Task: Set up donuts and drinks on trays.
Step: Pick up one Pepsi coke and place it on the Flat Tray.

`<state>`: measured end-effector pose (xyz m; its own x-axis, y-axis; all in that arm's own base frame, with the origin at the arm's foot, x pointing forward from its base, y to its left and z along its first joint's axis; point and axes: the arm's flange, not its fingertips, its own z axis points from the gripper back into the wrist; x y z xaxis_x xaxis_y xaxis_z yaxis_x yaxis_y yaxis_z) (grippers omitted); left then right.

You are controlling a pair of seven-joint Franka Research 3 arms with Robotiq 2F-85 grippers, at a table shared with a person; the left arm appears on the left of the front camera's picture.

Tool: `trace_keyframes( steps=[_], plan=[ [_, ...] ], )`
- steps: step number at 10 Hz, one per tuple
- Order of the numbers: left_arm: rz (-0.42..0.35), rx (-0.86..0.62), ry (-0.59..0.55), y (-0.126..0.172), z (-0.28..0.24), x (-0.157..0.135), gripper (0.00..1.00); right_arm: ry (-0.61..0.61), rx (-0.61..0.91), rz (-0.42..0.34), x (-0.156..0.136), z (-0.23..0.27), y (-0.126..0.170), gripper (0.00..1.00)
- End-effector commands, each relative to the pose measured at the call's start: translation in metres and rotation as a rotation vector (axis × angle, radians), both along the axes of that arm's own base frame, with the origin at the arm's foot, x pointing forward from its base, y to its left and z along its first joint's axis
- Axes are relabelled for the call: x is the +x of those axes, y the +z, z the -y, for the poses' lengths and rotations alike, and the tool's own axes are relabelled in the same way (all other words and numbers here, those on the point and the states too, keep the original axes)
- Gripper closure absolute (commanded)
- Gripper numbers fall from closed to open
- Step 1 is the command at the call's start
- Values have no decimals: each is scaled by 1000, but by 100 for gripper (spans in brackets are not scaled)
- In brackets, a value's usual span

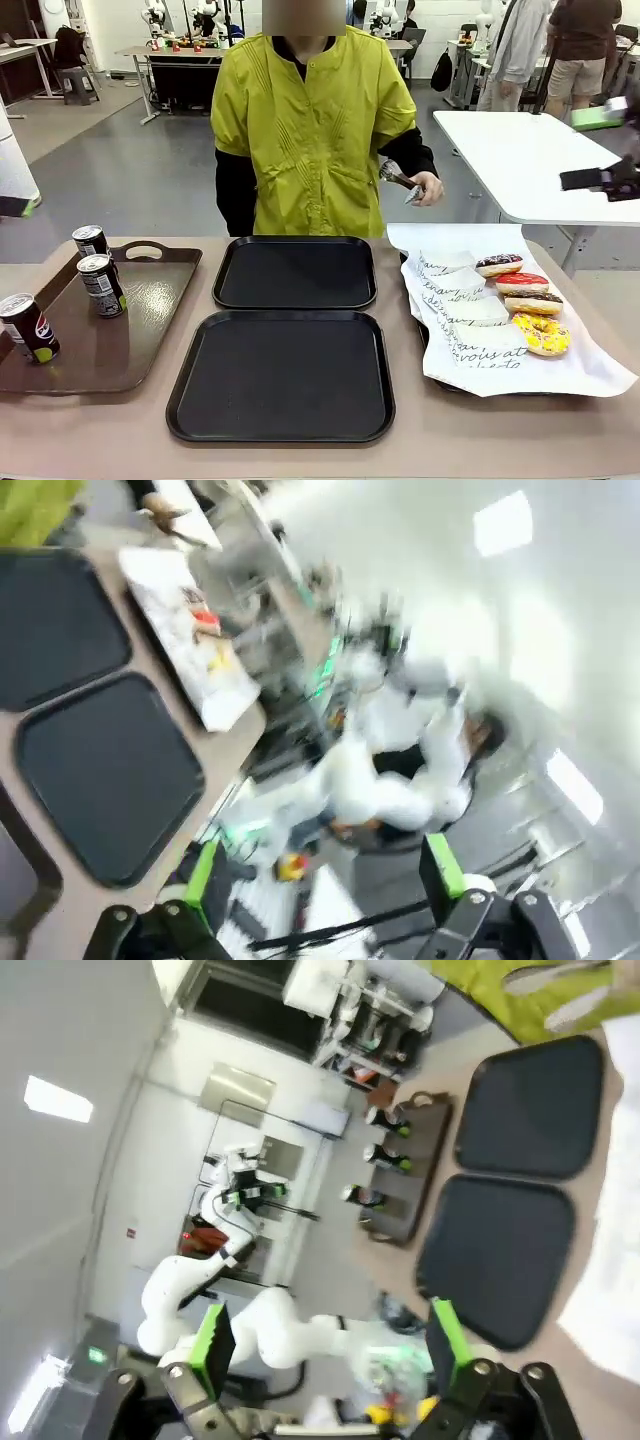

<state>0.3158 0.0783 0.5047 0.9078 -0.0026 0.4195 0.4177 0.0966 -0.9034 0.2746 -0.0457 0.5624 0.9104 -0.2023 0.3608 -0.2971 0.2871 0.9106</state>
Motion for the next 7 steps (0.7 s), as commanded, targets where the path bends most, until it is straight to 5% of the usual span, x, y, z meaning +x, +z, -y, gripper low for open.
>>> trace_keyframes(
  steps=[1, 4, 7],
  plan=[
    [-288, 13, 160, -7, -21, 9, 0, -43, -23, -165, -71, -13, -104, 0],
    [-382, 134, 242, -19, -56, -4, 0, -73, -159, -263, -97, 18, -119, 0],
    [-418, 263, 293, -22, -72, -12, 0, -118, -207, -268, -114, 34, -122, 0]
  ],
)
